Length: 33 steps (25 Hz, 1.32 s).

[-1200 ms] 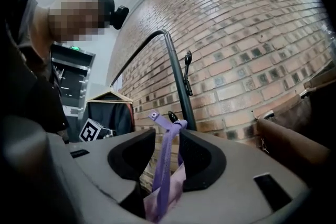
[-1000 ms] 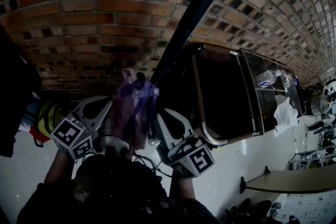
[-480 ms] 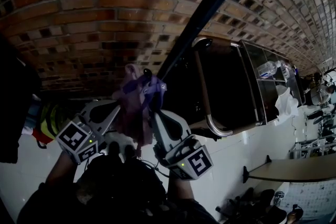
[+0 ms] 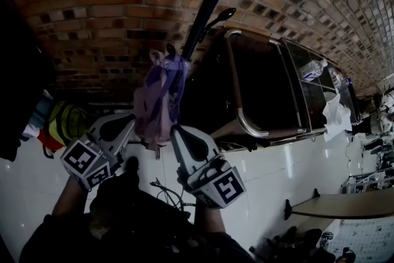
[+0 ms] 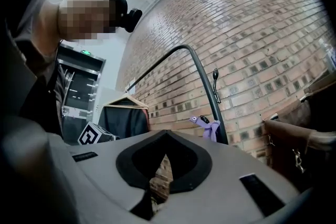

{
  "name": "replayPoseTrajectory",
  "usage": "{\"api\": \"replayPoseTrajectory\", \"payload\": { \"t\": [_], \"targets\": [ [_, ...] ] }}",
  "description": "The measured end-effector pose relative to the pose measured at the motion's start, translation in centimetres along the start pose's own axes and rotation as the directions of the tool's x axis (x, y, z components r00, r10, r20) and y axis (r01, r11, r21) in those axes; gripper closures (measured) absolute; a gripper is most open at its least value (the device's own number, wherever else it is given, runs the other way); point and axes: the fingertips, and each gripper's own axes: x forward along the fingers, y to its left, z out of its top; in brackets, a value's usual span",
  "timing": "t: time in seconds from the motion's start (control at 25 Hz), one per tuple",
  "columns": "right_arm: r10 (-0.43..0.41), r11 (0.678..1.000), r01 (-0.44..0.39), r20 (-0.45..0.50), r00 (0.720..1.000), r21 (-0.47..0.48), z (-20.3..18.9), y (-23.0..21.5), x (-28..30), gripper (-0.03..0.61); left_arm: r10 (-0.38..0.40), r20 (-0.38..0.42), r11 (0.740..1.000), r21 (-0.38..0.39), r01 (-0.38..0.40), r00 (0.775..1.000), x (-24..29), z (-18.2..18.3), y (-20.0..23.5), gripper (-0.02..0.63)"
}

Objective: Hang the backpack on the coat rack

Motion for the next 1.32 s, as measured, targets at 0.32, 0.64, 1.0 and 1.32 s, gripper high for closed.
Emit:
{"api": "replayPoseTrajectory", "payload": {
  "t": [0.32,0.64,1.0,1.32],
  "targets": [
    [0.006,1.000,-0.007,-0.059,0.998,-0.017,-0.7,6.4,-13.5,0.560,0.050,0.033,0.999,0.015,-0.050,0.998,-6.0,-2.9,-12.3,0.600],
    [0.013,0.997,-0.024,-0.146,0.989,-0.071,-1.9,13.1,-22.1,0.561,0.078,0.052,0.997,0.004,-0.079,0.996,-11.3,-5.4,-21.8,0.600],
    [0.041,0.998,-0.048,-0.187,0.981,-0.030,-2.7,18.5,-26.2,0.561,0.128,0.051,0.992,0.004,-0.128,0.990,-17.1,-6.1,-27.2,0.600],
    [0.041,0.998,-0.052,-0.220,0.975,-0.044,-3.3,21.7,-25.1,0.561,0.160,0.053,0.987,-0.013,-0.159,0.986,-21.2,-6.2,-26.4,0.600]
  ]
}}
